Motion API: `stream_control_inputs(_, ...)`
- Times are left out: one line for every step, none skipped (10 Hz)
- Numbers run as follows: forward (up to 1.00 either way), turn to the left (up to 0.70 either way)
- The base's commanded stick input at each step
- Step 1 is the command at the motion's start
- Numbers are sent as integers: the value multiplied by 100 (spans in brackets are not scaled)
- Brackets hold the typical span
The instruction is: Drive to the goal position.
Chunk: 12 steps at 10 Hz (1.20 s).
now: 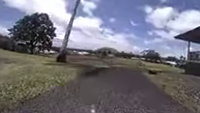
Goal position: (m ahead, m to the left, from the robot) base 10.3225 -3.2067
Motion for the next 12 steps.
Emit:
stream_control_inputs(70,-12)
stream_control_inputs(70,0)
stream_control_inputs(70,0)
stream_control_inputs(70,0)
stream_control_inputs(70,0)
stream_control_inputs(70,0)
stream_control_inputs(70,-9)
stream_control_inputs(70,-26)
stream_control_inputs(70,-31)
stream_control_inputs(70,-31)
stream_control_inputs(70,-28)
stream_control_inputs(70,-19)
